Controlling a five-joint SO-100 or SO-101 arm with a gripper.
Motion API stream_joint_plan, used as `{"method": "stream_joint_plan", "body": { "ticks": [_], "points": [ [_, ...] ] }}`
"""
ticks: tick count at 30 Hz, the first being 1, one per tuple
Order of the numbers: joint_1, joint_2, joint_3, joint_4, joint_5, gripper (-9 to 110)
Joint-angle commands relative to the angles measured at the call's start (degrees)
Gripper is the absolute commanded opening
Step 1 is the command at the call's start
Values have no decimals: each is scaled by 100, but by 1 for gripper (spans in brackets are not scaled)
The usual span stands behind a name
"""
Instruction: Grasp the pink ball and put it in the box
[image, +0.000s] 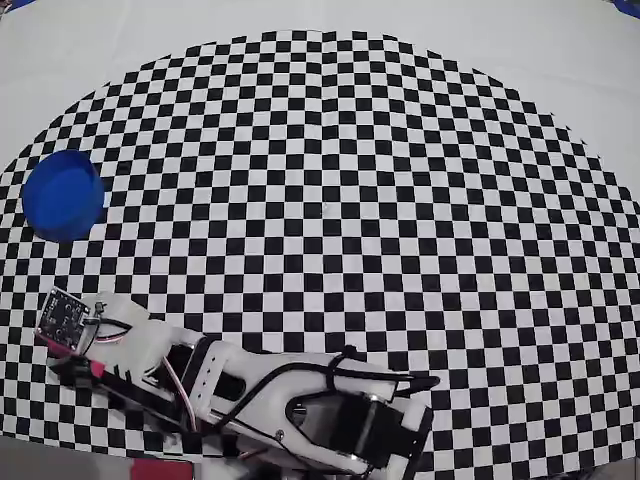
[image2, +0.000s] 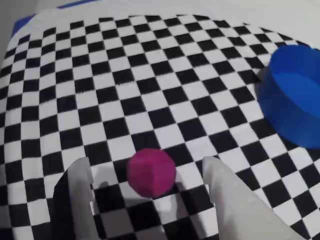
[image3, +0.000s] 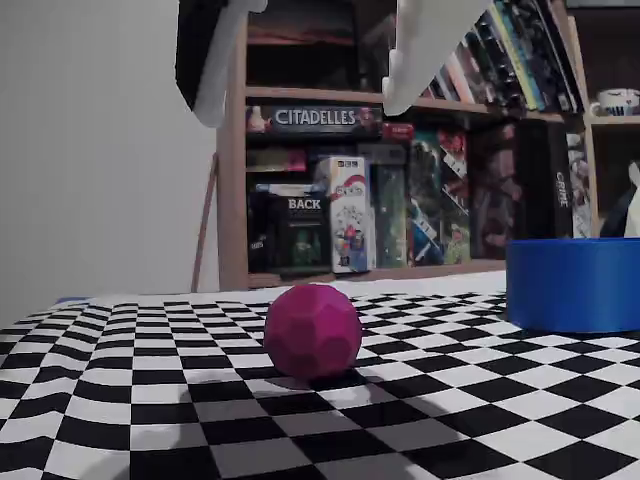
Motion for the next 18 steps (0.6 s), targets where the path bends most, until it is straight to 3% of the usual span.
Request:
{"method": "stream_joint_plan", "body": {
  "ticks": [1, 18],
  "points": [
    [35, -97, -299, -105, -44, 25],
    [193, -896, -686, -105, -26, 25]
  ]
}}
